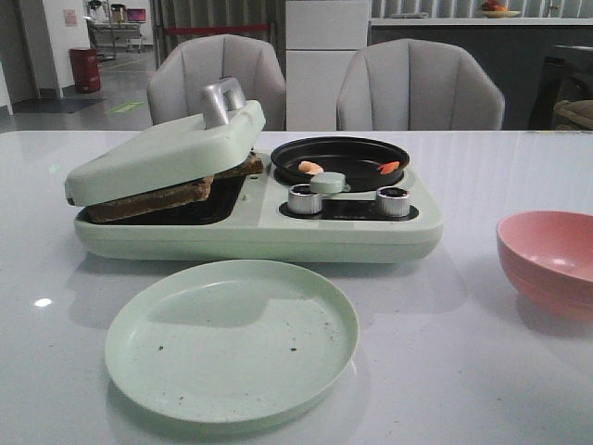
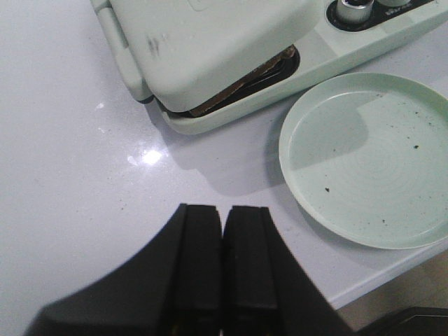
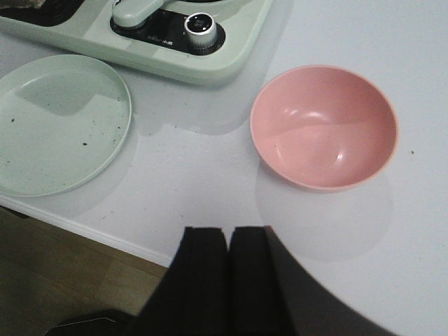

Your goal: Make breakfast with bread and shrimp

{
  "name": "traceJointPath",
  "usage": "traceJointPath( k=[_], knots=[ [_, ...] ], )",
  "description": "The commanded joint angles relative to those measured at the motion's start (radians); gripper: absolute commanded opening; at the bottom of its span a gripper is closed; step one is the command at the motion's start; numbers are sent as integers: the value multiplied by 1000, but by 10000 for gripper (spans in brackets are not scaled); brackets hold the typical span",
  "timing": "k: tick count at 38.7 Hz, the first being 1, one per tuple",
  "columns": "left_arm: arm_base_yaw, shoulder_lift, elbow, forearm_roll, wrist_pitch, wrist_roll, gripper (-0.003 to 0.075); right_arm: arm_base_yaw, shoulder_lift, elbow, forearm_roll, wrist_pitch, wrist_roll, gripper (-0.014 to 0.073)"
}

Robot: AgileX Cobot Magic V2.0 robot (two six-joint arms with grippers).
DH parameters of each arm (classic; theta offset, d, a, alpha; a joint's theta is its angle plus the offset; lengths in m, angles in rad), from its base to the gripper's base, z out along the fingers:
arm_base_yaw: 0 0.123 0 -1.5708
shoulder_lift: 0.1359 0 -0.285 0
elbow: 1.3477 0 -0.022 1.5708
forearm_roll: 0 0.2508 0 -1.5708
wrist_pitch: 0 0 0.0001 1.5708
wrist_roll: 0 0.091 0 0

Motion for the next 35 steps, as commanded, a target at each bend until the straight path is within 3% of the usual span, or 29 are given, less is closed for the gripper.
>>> traceJointPath(
  k=[1,5,11,26,35],
  knots=[
    [2,-2,-28,-4,-62,-13,101,2,-1,-25,-2,-66,-11,15],
    [-3,-24,-23,30,-88,-13,101,2,-1,-25,-2,-66,-11,15],
    [67,-139,40,49,-160,-13,101,2,-1,-25,-2,-65,-11,15],
    [311,-561,385,45,-399,-13,101,2,-1,-25,-1,-66,-11,15],
    [361,-754,579,41,-561,-13,101,2,-1,-25,-1,-66,-11,15]
  ],
)
